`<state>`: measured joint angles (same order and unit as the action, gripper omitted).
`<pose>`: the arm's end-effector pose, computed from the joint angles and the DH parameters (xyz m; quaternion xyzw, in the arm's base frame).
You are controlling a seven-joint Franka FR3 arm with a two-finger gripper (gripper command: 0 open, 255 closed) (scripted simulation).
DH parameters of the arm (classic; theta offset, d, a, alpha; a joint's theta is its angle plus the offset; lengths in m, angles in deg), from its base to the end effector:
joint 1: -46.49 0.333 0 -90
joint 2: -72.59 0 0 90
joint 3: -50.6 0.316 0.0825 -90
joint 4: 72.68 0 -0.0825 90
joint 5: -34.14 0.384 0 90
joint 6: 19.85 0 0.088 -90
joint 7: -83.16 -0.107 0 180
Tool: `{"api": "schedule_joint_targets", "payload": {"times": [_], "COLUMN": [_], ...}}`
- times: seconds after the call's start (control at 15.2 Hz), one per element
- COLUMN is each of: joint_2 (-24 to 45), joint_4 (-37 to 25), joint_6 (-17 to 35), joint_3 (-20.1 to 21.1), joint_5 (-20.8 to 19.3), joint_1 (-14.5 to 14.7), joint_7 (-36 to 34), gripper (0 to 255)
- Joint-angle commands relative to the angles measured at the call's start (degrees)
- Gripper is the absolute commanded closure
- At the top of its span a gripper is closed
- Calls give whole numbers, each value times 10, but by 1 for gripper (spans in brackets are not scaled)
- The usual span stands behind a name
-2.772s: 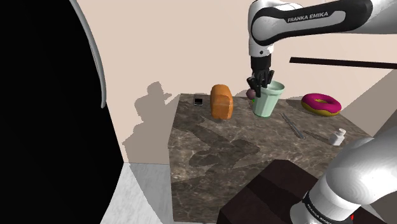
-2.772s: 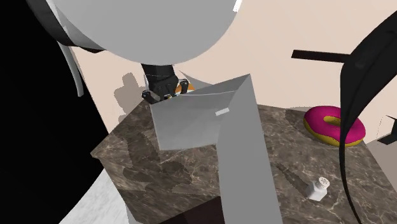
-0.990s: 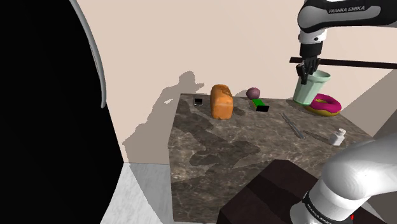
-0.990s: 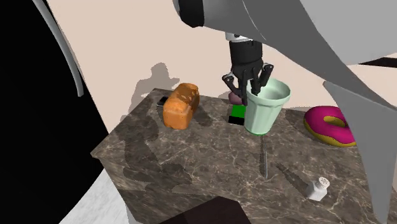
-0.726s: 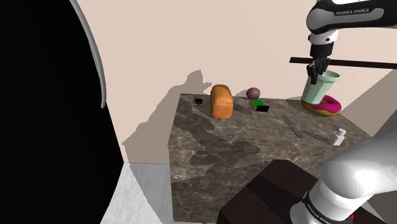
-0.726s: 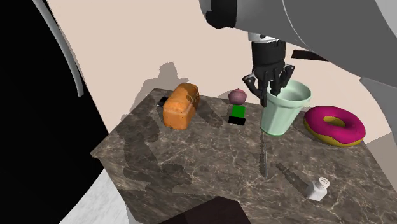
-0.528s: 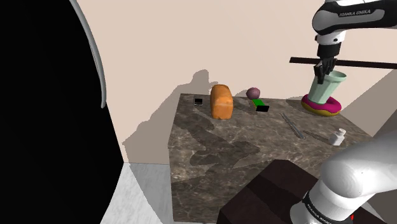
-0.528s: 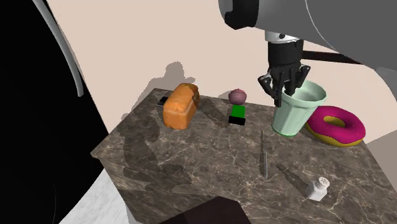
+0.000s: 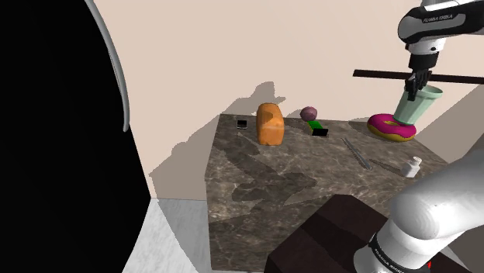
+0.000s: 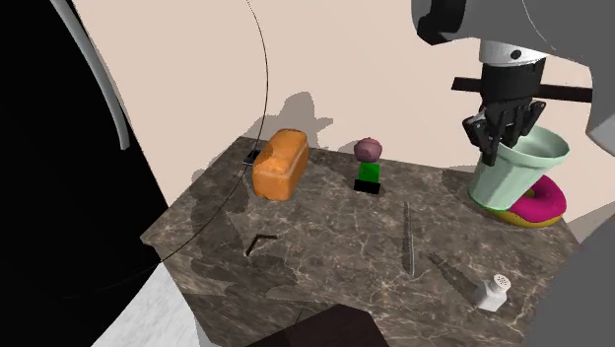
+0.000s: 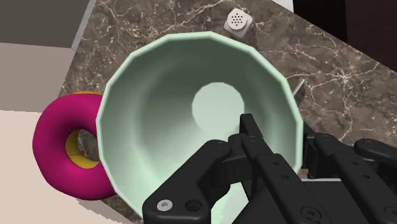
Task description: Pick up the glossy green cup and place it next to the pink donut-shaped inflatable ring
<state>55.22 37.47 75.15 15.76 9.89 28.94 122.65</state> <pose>0.2334 -0.4272 0.5928 0.9889 -0.0807 -0.0920 0.0843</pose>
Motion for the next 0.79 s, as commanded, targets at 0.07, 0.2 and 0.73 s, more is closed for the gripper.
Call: {"api": "schedule_joint_targets", "payload": {"times": [0.07, 0.2, 0.73], "joint_2": [43, 77, 261], "joint_4": [-38, -67, -204], "joint_6": [18, 30, 63], "joint_3": [-43, -71, -158], "joint_5": [15, 34, 177], "joint_1": [-8, -14, -87], "joint_7": [55, 93, 265], "gripper": [255, 255, 255]}}
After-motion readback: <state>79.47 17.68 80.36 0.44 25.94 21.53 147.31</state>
